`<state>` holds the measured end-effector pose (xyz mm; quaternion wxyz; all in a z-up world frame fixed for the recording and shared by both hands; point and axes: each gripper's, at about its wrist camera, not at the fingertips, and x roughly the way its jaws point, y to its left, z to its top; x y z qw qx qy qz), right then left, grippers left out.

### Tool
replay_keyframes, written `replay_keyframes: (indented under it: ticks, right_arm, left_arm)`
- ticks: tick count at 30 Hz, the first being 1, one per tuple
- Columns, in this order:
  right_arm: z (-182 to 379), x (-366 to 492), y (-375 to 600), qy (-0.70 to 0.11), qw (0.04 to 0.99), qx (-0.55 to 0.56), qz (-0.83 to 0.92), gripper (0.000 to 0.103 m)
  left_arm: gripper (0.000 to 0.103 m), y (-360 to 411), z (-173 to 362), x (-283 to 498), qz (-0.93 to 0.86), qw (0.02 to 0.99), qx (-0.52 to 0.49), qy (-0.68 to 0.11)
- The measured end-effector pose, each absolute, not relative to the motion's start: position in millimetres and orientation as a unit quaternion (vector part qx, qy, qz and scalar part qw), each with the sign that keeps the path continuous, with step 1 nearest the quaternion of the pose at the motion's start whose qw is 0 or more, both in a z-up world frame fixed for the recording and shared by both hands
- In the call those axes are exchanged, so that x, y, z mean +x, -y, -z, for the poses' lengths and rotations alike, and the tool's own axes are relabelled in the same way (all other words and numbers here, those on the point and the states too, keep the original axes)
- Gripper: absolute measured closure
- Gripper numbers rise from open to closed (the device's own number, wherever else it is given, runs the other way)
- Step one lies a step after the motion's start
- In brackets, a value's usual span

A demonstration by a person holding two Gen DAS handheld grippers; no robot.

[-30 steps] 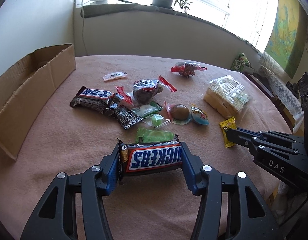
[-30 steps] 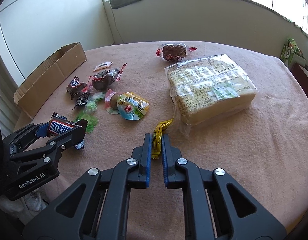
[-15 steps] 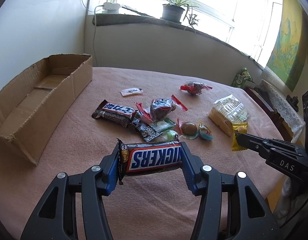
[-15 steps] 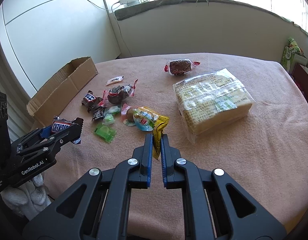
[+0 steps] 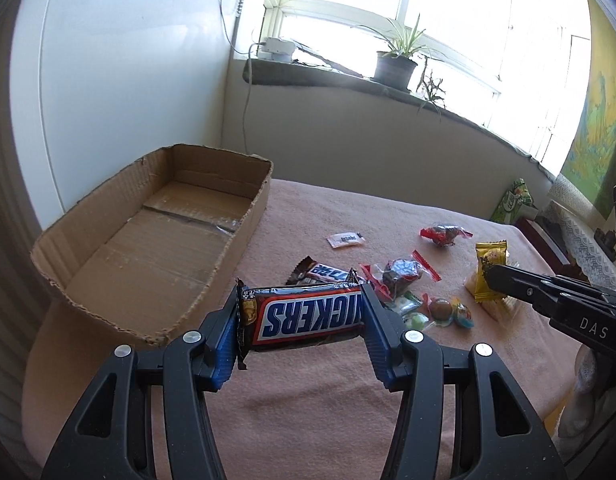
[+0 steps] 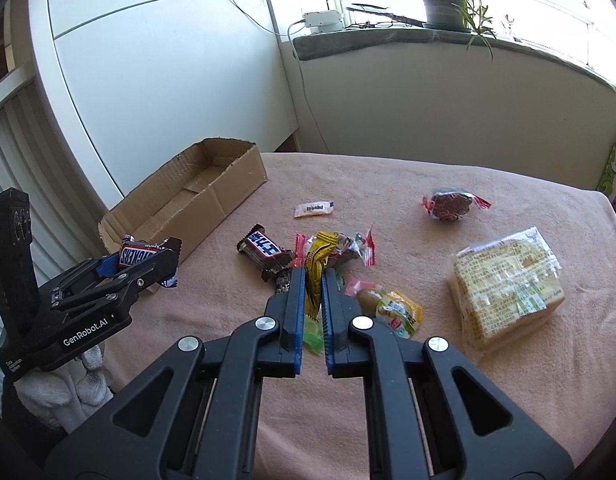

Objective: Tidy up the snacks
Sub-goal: 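Carry the Snickers bar and yellow packet with both grippers over the cardboard box, then open both grippers to drop the snacks into the cardboard box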

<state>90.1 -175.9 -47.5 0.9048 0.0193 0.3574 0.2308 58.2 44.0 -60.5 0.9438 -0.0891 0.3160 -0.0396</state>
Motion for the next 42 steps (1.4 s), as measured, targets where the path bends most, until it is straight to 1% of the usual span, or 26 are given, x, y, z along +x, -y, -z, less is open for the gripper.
replay_keyframes:
  ticks: [9,19,26,32,39,40,41,42]
  right_arm:
    - [28.2,115.8,109.1,-0.346,0.892,0.001,-0.291,0.095]
    - [19.9,145.7,27.3,-0.351,0.872,-0.016,-0.342,0.095]
    - [33.1,163.1,-11.8,-0.371,0.856,-0.023,-0.36,0.095]
    - [43.9,173.0,-24.5,-0.388,0.845,-0.02,-0.367,0.095]
    - [46.5,176.6,-30.5,-0.39,0.841,-0.025,-0.373,0.095]
    - [46.6,176.8,-31.8,-0.39,0.842,-0.027,-0.372,0.094]
    - [46.0,176.5,-32.0,-0.389,0.843,-0.028,-0.371,0.089]
    - [45.5,176.3,-31.4,-0.388,0.844,-0.028,-0.369,0.078]
  left_arm:
    - [0.05,-97.3,50.6,65.5,-0.005,0.948,-0.1,-0.302]
    - [0.05,-138.1,59.2,81.9,-0.038,0.943,-0.112,-0.311]
    - [0.05,-148.1,64.1,85.0,-0.043,0.939,-0.118,-0.319]
    - [0.049,-153.2,65.2,85.9,-0.044,0.938,-0.122,-0.321]
    - [0.045,-152.6,66.1,85.7,-0.045,0.938,-0.12,-0.323]
    - [0.045,-152.4,65.6,85.0,-0.045,0.938,-0.12,-0.322]
    - [0.045,-151.9,64.9,84.5,-0.046,0.939,-0.119,-0.321]
    - [0.045,-151.8,64.3,84.7,-0.047,0.939,-0.118,-0.32]
